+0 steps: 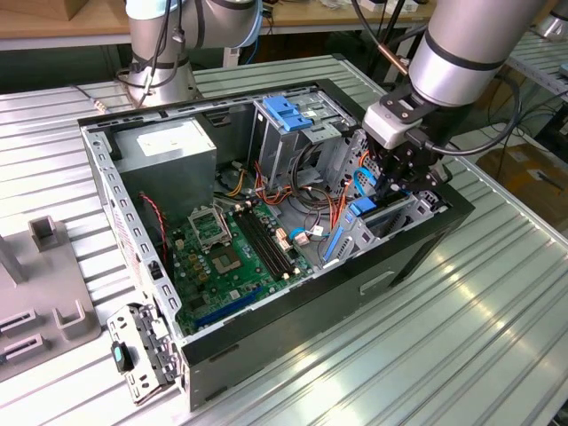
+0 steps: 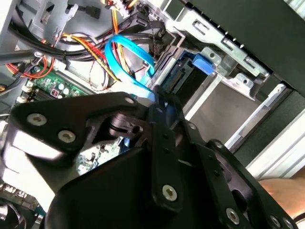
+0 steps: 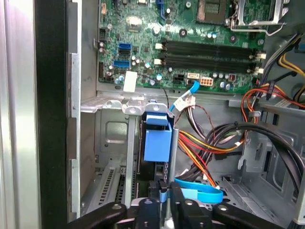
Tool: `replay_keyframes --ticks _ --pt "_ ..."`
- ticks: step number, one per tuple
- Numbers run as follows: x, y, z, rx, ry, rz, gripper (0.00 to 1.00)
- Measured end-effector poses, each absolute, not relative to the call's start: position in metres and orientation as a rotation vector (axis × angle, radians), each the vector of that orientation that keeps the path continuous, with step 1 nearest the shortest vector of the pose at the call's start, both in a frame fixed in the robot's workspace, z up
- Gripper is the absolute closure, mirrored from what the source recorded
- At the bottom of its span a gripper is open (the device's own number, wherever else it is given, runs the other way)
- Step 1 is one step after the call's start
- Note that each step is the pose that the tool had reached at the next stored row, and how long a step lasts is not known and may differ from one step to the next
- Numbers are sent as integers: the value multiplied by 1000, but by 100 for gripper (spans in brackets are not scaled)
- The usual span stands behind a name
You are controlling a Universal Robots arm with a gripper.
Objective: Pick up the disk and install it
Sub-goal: 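Insert the first disk wire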
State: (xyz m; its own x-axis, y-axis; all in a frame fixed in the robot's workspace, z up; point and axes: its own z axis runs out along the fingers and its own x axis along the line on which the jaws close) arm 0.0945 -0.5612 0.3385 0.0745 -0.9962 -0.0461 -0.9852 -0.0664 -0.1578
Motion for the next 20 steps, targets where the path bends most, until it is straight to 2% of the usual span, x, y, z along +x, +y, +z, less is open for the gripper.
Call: replay_keyframes --ticks 2,9,20 --pt "95 -561 339 -2190 2040 -112 64" --pt "95 -561 341 -2190 2039 -112 64" --pt "95 -561 371 -2190 2040 -112 64"
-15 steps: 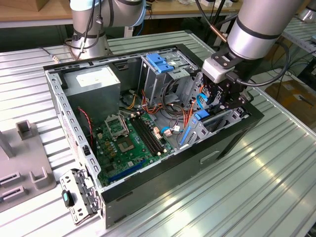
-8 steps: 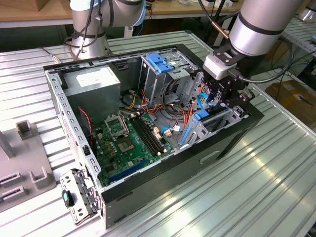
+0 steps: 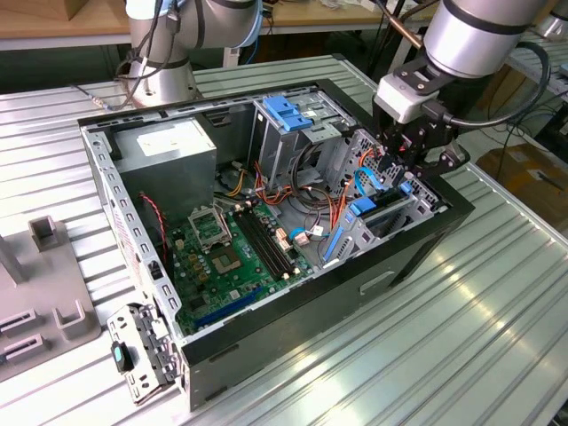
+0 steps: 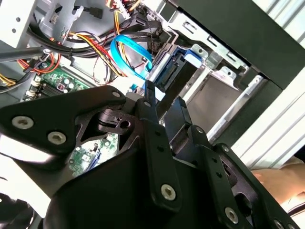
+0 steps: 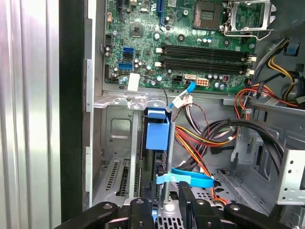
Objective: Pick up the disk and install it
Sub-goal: 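Insert the first disk wire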
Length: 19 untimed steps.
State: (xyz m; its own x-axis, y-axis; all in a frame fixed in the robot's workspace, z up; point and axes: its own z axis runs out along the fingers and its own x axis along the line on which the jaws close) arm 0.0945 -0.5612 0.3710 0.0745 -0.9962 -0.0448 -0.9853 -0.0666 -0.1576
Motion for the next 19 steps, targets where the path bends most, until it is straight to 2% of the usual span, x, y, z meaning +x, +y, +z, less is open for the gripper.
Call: replay_keyframes --ticks 19 --pt "98 -561 373 -2202 2052 -87 64"
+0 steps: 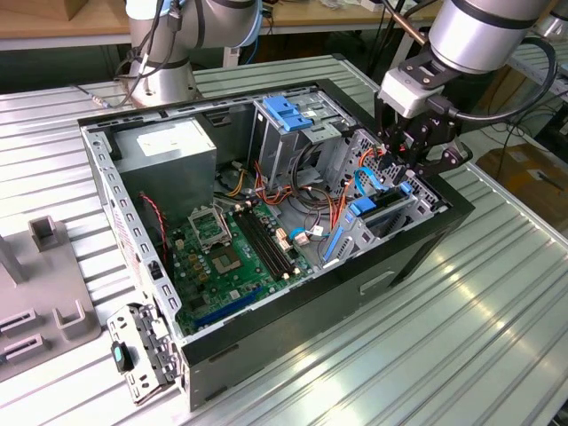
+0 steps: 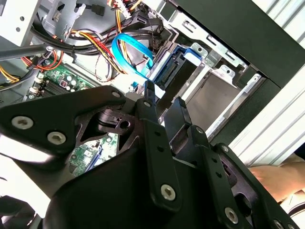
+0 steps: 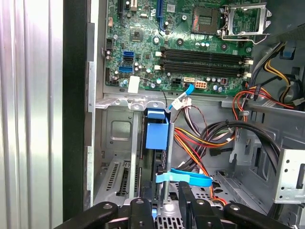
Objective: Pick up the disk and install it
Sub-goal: 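Insert the first disk wire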
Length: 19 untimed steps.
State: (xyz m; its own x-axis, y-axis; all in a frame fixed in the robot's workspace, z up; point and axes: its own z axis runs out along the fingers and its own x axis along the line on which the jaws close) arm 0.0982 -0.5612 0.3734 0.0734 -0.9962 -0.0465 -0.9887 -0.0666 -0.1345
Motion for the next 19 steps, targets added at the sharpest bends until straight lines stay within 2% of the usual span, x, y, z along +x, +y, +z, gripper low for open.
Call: replay_keyframes --ticks 9,16,19 --pt "99 -561 373 -2203 2053 -87 64" --pt "103 -561 370 -2252 2102 -12 64" --pt "103 -561 367 -2254 2115 -3 64"
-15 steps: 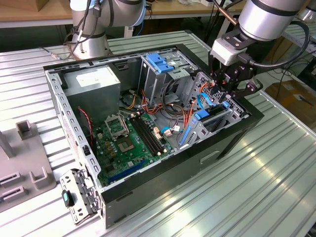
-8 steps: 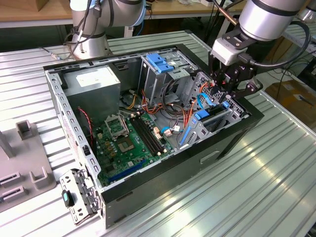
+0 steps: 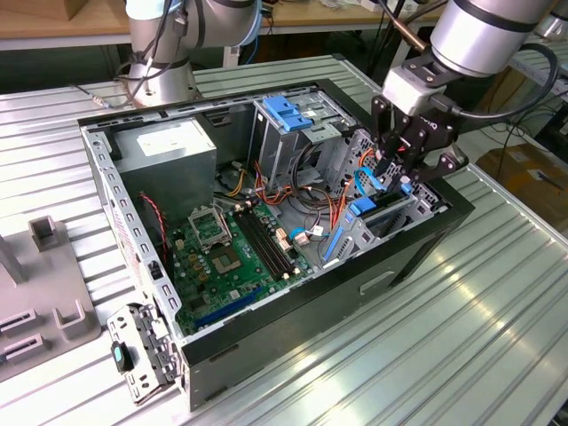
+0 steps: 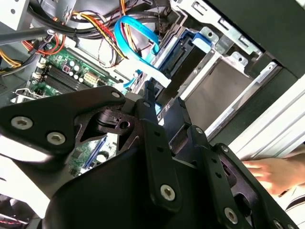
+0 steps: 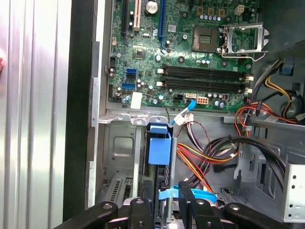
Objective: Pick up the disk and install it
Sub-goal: 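Insert the first disk wire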
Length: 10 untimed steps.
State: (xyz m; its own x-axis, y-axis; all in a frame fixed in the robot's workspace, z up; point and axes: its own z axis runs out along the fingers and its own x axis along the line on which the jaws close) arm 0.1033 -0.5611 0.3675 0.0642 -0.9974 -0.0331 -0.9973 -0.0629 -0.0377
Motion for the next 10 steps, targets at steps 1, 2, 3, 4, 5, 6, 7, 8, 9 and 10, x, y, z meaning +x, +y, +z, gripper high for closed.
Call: replay_keyframes --ticks 1,2,3,4,5,6,7,8,9,10 --pt "104 -561 367 -2256 2121 3 64" --pt "105 -561 366 -2256 2127 10 64" --pt "106 -561 366 -2254 2131 11 64" --pt "109 -561 365 -2252 2133 11 64" --pt "111 -561 365 -2251 2135 12 64" --pt "113 -561 364 -2250 2135 12 64" --pt "114 -561 364 -2249 2136 12 64" --pt "114 -561 364 -2249 2137 11 64" --pt "114 -561 364 -2249 2137 12 64" --pt "114 -561 364 -2248 2138 11 64"
